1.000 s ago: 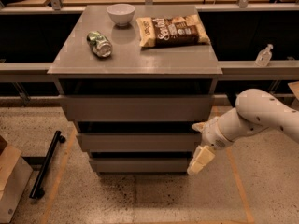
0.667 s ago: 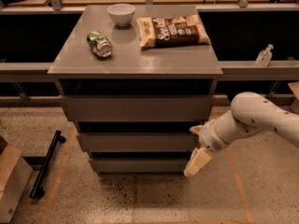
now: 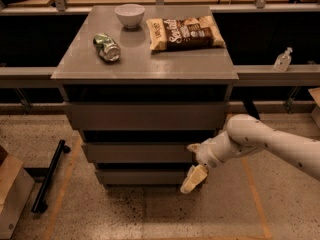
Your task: Open bottom drawer
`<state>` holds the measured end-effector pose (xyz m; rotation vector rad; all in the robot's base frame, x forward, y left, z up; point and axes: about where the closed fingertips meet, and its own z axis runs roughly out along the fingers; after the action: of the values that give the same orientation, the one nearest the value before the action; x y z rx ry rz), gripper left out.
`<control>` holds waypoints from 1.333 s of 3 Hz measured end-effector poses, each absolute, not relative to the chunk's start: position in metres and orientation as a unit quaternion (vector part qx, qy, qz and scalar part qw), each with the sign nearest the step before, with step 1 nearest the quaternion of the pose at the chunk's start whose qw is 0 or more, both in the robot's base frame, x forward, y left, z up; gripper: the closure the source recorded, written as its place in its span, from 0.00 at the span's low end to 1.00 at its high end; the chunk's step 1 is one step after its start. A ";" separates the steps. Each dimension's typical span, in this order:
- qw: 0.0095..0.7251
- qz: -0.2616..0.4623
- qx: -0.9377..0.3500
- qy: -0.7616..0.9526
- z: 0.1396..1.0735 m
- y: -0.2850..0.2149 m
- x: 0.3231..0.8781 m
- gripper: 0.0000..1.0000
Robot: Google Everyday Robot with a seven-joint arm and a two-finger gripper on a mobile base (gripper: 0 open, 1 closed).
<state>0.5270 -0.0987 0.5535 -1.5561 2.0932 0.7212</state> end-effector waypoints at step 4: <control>0.161 0.305 -0.529 0.776 0.432 -0.085 0.537 0.00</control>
Offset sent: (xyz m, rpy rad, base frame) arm 0.0278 0.0123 -0.1575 0.0544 0.1900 -0.0570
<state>0.5372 -0.0846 0.4321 -1.5094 2.2156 0.8696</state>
